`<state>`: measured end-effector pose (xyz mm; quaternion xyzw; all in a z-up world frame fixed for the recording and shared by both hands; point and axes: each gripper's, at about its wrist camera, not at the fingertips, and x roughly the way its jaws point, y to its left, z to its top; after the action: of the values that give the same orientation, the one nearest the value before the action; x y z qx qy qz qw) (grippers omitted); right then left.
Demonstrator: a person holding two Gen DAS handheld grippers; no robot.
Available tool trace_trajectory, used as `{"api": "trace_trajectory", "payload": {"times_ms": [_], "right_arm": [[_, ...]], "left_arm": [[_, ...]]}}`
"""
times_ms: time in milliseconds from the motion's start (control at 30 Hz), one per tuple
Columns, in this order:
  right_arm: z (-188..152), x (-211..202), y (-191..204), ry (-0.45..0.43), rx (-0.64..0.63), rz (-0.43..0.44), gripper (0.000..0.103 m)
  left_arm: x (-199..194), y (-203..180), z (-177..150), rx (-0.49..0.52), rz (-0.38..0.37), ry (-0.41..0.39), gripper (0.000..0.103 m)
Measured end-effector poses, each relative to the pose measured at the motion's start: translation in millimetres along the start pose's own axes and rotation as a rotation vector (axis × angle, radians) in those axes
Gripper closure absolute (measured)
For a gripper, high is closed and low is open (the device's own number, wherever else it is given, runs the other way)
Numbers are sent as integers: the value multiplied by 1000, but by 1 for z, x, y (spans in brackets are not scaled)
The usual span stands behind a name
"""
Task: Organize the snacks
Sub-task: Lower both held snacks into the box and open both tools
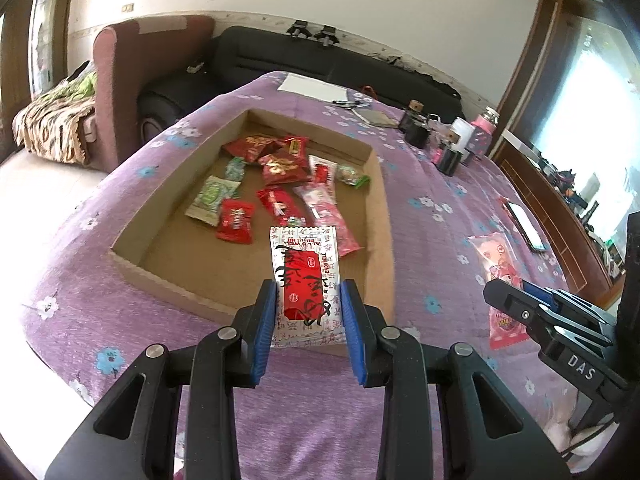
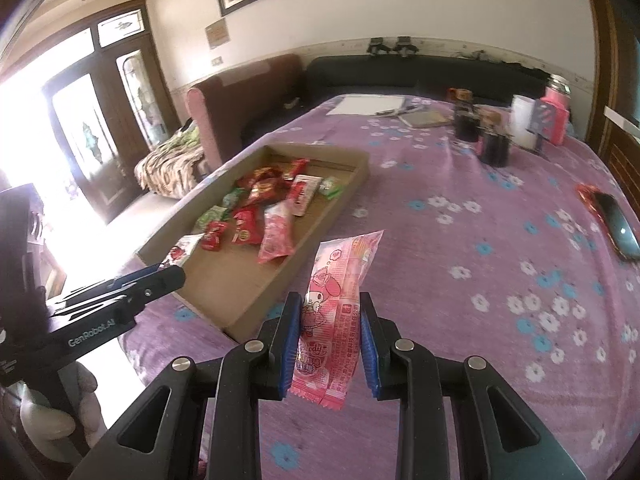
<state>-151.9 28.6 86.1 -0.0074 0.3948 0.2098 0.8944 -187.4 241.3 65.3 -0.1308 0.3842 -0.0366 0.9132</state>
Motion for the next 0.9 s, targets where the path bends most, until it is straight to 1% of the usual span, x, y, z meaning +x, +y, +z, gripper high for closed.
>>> {"api": "trace_trajectory", "payload": {"times_ms": [267, 600, 800, 900], "right_arm": [[15, 22, 26, 18, -45, 59, 75], [38, 44, 50, 17, -90, 102, 75], [54, 56, 59, 2, -114, 117, 76], [60, 63, 57, 5, -100, 127, 76]], "left_arm": [[8, 22, 12, -28, 30, 1, 73], [23, 35, 40, -4, 83, -11, 73], [36, 41, 47, -12, 99, 10, 73], [39, 45, 49, -13, 113, 11, 73]]}}
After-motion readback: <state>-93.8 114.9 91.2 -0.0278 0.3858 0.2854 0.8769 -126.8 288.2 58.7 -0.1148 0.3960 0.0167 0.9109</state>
